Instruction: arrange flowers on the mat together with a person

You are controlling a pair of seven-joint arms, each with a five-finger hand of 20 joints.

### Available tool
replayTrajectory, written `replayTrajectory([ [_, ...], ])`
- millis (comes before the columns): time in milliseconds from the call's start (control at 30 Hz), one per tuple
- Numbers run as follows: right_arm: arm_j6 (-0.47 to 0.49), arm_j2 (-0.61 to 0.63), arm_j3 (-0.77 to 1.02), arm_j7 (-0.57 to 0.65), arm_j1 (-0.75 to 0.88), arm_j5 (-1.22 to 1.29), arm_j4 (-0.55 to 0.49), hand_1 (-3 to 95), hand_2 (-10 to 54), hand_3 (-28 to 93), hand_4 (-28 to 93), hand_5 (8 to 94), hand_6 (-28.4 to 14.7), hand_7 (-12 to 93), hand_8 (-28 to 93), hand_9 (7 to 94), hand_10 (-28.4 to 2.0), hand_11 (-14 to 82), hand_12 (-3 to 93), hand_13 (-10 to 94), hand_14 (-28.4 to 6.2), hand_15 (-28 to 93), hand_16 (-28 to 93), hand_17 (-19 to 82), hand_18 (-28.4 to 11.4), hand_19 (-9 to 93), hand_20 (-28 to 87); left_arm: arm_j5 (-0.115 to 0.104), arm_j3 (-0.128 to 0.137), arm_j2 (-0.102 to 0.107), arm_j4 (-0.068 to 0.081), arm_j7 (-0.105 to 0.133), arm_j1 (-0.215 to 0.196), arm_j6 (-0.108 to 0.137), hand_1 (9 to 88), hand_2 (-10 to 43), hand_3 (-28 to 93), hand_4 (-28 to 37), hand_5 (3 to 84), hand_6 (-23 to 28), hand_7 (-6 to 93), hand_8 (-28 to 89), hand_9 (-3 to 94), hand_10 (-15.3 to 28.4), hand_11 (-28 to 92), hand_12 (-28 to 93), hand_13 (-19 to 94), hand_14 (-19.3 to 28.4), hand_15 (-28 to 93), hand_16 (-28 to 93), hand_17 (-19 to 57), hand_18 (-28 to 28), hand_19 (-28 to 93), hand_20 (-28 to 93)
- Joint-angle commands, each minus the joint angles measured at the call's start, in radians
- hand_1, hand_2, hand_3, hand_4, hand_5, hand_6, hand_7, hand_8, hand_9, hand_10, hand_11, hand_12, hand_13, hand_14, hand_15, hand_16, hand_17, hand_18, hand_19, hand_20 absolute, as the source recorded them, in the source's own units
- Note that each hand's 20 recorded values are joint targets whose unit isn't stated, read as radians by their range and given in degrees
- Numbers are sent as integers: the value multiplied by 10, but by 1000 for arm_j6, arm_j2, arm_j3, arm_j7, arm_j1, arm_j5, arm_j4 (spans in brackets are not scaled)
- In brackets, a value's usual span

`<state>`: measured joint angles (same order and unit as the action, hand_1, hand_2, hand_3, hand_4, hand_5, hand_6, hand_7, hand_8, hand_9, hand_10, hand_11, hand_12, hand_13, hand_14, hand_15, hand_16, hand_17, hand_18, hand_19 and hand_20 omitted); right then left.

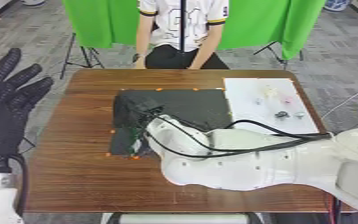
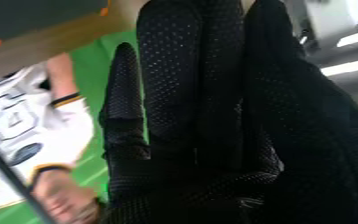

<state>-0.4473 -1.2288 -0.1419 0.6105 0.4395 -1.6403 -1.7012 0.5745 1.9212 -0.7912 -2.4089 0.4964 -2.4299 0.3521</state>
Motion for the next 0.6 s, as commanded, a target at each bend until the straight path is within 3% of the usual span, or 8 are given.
replayTrajectory([
  [33,-90,-117,-178,22,-127,58,65,602,-95,545,-283,862,67,175,-12,934,-33,100,345,788,-8,484,307,232,-157,658,196,7,-26,29,12,-16,21,-10,204,60,759,-258,301,41,97,-84,299,147,183,119,207,217,454,-49,-70,205,448,197],
  [67,-75,-110,-162,35,-111,40,67,601,-95,547,-283,860,71,175,-14,933,-32,97,344,788,-7,483,305,232,-157,657,198,18,-43,23,25,-51,64,-31,204,60,759,-257,301,41,97,-84,299,147,183,119,207,217,454,-49,-69,205,448,197],
  [100,-82,-114,-172,42,-118,39,71,598,-95,550,-283,857,74,175,-17,933,-31,94,342,787,-7,484,304,232,-157,656,200,20,-56,26,32,-54,83,-37,205,61,759,-258,301,41,97,-85,299,147,183,119,207,217,454,-49,-69,205,448,197],
  [233,-72,-107,-172,90,-115,42,87,609,-95,535,-283,843,83,179,-29,930,-27,78,332,784,-5,481,305,233,-156,652,207,41,-106,21,68,-116,185,-89,205,61,758,-256,300,41,98,-85,299,147,183,120,207,218,454,-50,-69,205,448,198],
  [300,-27,-97,-136,97,-70,9,96,612,-95,530,-283,829,88,177,-35,926,-26,68,330,783,-6,483,302,233,-156,651,214,52,-102,-1,64,-155,184,-100,206,61,757,-256,300,41,98,-85,299,148,183,120,207,218,455,-49,-69,205,448,197],
  [333,-63,-103,-168,112,-103,29,100,608,-95,533,-283,823,87,176,-37,922,-26,65,325,781,-8,484,300,233,-155,651,215,49,-113,11,72,-144,201,-105,206,61,757,-256,300,41,98,-85,300,148,183,120,207,218,455,-49,-69,204,448,197],
  [400,-53,-101,-152,122,-83,19,106,609,-95,527,-283,812,88,173,-41,916,-25,60,320,777,-9,486,297,233,-155,652,217,54,-106,-3,71,-165,195,-114,206,61,757,-256,300,41,97,-85,300,147,183,119,207,218,455,-50,-69,204,448,197],
  [600,-1,-92,-126,123,-68,22,106,603,-95,506,-283,764,87,177,-56,904,-27,57,316,771,-21,505,259,231,-158,658,228,59,-116,-8,85,-179,216,-134,207,61,756,-254,300,41,96,-84,299,148,183,119,206,218,457,-50,-69,205,447,197],
])
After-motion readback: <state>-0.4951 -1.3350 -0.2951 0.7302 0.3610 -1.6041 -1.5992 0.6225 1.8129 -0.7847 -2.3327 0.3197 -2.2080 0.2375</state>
